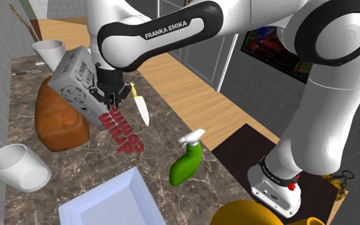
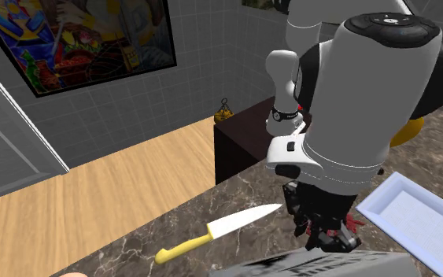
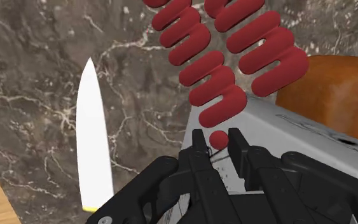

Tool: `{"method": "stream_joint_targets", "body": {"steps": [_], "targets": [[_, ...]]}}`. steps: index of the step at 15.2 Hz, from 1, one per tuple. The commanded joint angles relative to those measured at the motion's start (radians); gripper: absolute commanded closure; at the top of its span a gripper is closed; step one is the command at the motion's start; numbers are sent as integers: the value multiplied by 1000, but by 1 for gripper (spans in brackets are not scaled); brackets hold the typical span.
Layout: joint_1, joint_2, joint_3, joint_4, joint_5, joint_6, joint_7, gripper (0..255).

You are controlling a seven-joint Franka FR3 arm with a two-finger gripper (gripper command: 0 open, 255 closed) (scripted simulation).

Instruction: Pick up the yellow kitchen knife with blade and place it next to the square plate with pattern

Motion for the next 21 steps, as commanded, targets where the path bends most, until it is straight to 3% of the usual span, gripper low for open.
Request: {"method": "stream_joint_targets", "body": {"steps": [1,6,21], "targets": [[32,-13,19,-34,-2,15,43,255],[96,-38,50,-73,-14,33,146,255],[107,42,35,-169,-51,205,163,255]]}}
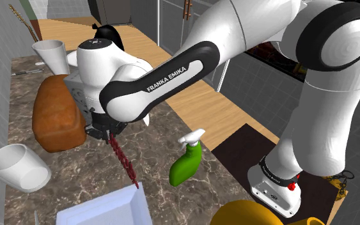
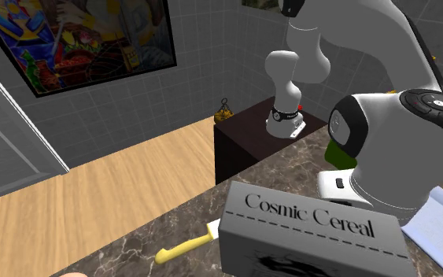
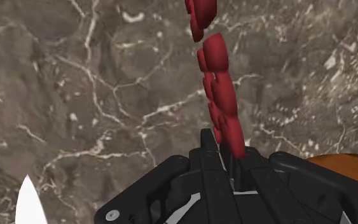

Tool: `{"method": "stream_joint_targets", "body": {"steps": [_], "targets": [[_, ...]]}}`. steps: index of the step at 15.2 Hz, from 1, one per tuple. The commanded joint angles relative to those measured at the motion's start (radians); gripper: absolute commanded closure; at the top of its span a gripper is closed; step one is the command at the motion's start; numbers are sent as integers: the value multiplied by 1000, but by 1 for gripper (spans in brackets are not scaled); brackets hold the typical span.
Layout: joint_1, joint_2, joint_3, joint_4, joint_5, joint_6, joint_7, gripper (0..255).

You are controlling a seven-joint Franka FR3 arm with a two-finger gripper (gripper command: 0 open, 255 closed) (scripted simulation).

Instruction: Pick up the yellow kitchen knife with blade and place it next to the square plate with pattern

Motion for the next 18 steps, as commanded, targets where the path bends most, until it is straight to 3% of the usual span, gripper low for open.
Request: {"method": "stream_joint_targets", "body": {"steps": [1,7,8,13,18], "targets": [[0,3,-1,-9,-2,13,1,255],[0,4,-1,-9,-2,12,1,255],[0,3,-1,-9,-2,12,1,0],[0,3,-1,-9,-2,12,1,0],[-16,-69,11,23,32,-88,-21,0]]}}
